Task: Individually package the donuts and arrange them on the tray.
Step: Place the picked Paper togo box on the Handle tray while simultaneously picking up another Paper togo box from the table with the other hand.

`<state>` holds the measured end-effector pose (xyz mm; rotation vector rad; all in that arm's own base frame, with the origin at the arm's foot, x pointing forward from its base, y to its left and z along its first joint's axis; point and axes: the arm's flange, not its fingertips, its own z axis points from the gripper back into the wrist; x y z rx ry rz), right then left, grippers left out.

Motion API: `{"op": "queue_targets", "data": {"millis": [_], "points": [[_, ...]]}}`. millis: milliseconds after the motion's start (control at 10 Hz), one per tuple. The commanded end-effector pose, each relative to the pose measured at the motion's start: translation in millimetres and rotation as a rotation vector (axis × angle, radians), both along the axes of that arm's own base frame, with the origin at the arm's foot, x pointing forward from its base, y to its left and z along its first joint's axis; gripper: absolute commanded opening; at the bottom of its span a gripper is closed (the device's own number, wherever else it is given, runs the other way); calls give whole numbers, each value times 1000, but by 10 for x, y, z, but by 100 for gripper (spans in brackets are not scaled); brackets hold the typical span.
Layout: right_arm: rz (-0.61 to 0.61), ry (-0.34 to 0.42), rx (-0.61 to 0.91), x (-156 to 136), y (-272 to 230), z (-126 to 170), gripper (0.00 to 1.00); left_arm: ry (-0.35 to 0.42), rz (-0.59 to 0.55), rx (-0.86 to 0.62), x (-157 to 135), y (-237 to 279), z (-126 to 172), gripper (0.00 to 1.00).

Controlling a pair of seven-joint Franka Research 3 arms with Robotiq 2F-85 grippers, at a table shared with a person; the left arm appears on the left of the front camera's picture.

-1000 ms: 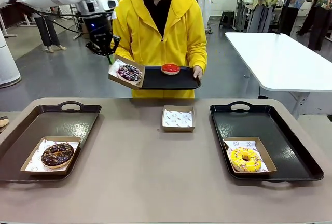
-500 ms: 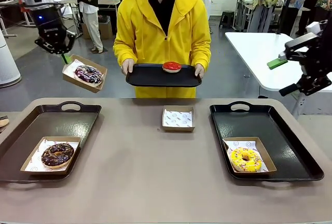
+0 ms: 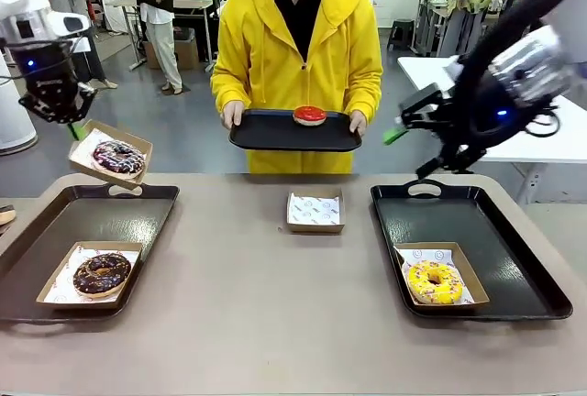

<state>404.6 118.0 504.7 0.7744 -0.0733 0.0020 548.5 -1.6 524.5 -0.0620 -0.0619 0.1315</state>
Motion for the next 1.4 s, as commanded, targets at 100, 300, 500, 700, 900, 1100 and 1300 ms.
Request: {"op": "queue_targets", "data": {"millis": [100,300,500,700,900,1100,1300], "points": [[-2,26,61,59,-147,-50,100,-12,-11,13,29,4,-130,1],[6,13,4,47,44,-70,100,1,0,5,-4,29,-81,1],[6,13,4,47,44,-70,100,1,0,5,-4,29,-81,1],[6,13,4,47,44,-70,100,1,0,5,-4,29,-81,1],[-7,-50,-137,30,108,-15,100,3,-1,6,13,23,-117,1],[-71,-142,-385,179,390,60,100,-2,-78,74,15,33,-256,1],[-122,-194,-537,502,689,36,100,22,-145,117,22,29,-478,1]]}}
